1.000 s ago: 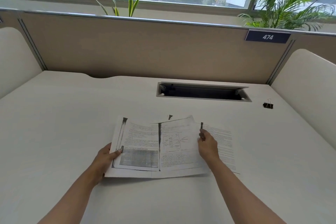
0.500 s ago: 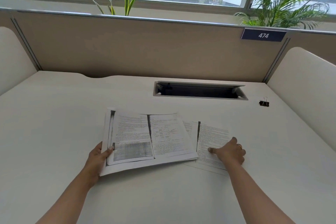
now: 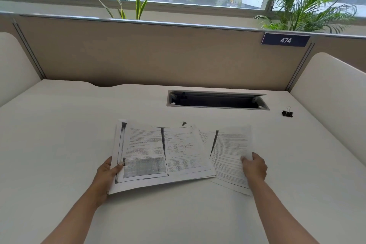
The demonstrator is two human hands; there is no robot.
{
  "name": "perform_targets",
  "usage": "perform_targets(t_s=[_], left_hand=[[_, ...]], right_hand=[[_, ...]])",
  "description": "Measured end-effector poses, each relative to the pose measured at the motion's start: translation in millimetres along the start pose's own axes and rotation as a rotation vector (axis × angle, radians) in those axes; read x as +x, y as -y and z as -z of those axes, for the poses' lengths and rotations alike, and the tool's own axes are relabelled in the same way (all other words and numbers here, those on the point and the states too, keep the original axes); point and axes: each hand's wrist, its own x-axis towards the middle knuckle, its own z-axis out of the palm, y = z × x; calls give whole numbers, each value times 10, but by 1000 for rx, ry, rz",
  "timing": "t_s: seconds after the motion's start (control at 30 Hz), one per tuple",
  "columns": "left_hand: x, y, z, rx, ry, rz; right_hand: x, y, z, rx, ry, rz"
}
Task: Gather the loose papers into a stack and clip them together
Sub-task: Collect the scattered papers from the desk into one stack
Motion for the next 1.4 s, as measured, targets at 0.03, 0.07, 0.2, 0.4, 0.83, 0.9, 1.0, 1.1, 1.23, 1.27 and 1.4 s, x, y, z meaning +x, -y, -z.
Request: perform_targets(t_s=[0.03,0.07,0.2,0.4,0.83,0.9,1.0,1.1,1.23,1.27,1.4], left_hand=[[-2,-1,-1,5,1,-2],[-5,-2,-2,10,2,-2],[-19,-16,-14,16,12,5],[-47,-41,-42,36,30,5],[-74,-61,-54,19,46,25],[-70,-57,-56,27,43,24],[-65,-51,-53,26,42,24],[-42,-36,-41,39,41,33],[-67,-46,-56,44,43,32],[-62,-47,-50,43,44,37],[-33,-37,-7,49,45,58]], right_hand=[[-13,12,-5,77,-42,33],[-28,34,-3,141,-83,71],[-95,265,81,321,-208,236],[-205,725,232,463,-297,460],[-371,1276,391,652,-334,654],[-383,1302,392,650,-309,669],[-385,1283,347,632,-196,609],[-361,1178,246,653,-26,458],[-265,919,50,456,182,284],[-240,845,10,414,226,248],[-193,573,-85,279,346,151]])
